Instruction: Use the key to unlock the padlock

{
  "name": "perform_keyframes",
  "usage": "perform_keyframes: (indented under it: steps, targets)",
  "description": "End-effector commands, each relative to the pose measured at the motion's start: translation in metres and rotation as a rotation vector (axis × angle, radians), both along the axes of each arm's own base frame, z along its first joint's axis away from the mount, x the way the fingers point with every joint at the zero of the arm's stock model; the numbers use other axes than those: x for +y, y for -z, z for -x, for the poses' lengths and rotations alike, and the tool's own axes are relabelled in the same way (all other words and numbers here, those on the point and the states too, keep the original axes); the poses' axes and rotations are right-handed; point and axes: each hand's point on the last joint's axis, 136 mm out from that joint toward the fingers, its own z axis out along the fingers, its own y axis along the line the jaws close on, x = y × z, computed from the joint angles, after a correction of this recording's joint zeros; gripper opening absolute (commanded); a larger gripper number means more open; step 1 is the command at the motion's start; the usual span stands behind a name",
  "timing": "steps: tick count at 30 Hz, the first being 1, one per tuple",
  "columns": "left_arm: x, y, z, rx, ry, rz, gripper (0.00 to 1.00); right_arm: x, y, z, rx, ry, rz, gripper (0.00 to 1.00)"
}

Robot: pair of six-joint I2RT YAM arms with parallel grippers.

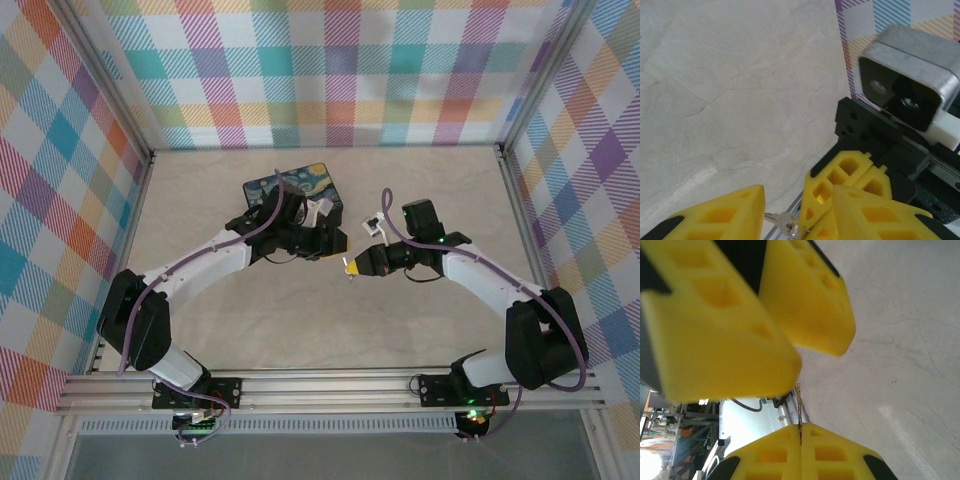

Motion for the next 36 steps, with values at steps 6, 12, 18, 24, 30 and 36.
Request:
perform_keyframes:
  steps: [6, 12, 18, 24, 30, 36]
  targets:
    - [-0.006, -0.008, 0.006, -0.046, 0.052, 0.035, 0.32, 0.001, -0.013, -0.013, -0.032, 0.006, -0.035, 0.07]
    - [-0.005, -0.004, 0.007, -0.045, 0.053, 0.029, 0.31, -0.001, -0.015, -0.019, -0.029, 0.021, -0.051, 0.07]
    - [-0.007, -0.007, 0.007, -0.046, 0.057, 0.047, 0.26, 0.002, -0.017, -0.023, -0.024, 0.020, -0.065, 0.07]
    - [-0.007, -0.006, 0.007, -0.044, 0.060, 0.048, 0.19, 0.003, -0.019, -0.024, -0.019, 0.014, -0.075, 0.07]
    - [-0.006, -0.003, 0.007, -0.040, 0.056, 0.039, 0.09, 0.003, -0.020, -0.025, -0.020, 0.020, -0.076, 0.07]
    - [0.000, 0.002, 0.001, -0.027, 0.006, -0.007, 0.00, 0.002, -0.018, -0.027, -0.020, 0.028, -0.062, 0.16]
